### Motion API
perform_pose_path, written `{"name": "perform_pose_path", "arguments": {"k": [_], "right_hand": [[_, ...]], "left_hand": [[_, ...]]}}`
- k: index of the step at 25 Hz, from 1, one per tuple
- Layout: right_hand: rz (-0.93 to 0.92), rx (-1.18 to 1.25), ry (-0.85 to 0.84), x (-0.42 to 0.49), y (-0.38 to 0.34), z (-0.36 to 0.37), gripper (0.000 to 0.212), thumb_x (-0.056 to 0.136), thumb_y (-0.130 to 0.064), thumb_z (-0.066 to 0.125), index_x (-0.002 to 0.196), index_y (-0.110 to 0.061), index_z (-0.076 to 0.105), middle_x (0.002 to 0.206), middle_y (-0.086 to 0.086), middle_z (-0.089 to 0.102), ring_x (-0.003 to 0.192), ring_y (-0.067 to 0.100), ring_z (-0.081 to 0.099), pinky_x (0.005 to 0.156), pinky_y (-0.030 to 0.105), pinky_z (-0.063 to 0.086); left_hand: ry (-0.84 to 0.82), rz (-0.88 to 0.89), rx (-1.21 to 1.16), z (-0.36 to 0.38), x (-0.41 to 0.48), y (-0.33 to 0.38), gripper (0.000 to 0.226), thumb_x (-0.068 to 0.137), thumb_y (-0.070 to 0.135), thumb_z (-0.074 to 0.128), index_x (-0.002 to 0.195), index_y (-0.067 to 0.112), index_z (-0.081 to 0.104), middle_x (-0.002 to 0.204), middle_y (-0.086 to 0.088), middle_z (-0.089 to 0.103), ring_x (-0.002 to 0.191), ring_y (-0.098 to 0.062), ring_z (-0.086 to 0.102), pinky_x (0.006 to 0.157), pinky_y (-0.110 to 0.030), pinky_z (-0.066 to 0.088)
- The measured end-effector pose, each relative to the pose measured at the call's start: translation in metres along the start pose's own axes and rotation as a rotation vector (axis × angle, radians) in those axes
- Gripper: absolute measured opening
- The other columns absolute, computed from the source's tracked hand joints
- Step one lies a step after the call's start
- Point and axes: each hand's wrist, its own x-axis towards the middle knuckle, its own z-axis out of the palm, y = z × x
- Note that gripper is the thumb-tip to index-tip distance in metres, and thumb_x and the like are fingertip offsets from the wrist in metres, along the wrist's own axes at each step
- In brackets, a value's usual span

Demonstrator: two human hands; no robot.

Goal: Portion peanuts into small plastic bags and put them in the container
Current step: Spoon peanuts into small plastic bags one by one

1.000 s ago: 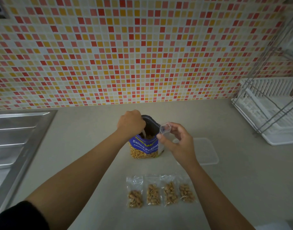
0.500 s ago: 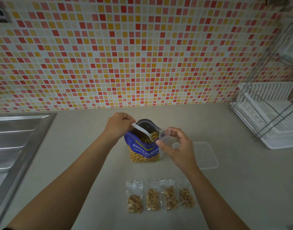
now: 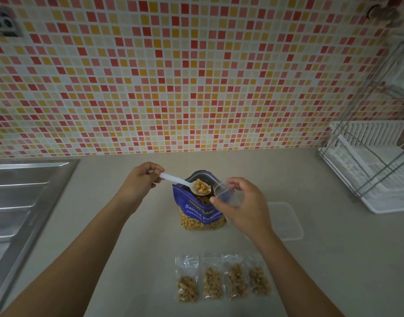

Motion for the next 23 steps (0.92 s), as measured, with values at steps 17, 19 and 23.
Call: {"name": "perform_pose_path", "arguments": {"k": [17, 19, 23], "right_hand": [[0.02, -0.17, -0.029, 0.01, -0.01, 0.006, 0.053, 0.063, -0.06, 0.072, 0.104, -0.029, 0.06, 0.095, -0.014, 0.064, 0.09, 0.01, 0.055, 0.079, 0.037, 0.05], [0.022, -0.172, -0.029, 0.011, -0.011, 0.006, 0.053, 0.062, -0.06, 0.072, 0.104, -0.029, 0.06, 0.095, -0.015, 0.064, 0.09, 0.01, 0.054, 0.08, 0.037, 0.049], [0.042, -0.091, 0.004, 0.012, -0.014, 0.007, 0.05, 0.061, -0.058, 0.073, 0.101, -0.03, 0.06, 0.091, -0.016, 0.063, 0.087, 0.009, 0.056, 0.076, 0.034, 0.049]], "left_hand": [[-0.098, 0.103, 0.073, -0.008, -0.001, 0.053, 0.023, 0.096, 0.008, 0.044, 0.083, 0.015, 0.062, 0.08, -0.001, 0.058, 0.074, -0.012, 0.052, 0.067, -0.018, 0.042], [-0.127, 0.202, 0.2, -0.004, -0.004, 0.069, 0.021, 0.095, 0.009, 0.046, 0.084, 0.015, 0.062, 0.08, 0.003, 0.059, 0.074, -0.01, 0.053, 0.067, -0.018, 0.041], [-0.204, 0.519, 0.582, 0.016, -0.015, 0.116, 0.018, 0.094, 0.01, 0.047, 0.093, 0.013, 0.064, 0.08, 0.009, 0.057, 0.07, -0.001, 0.051, 0.066, -0.012, 0.04]]}}
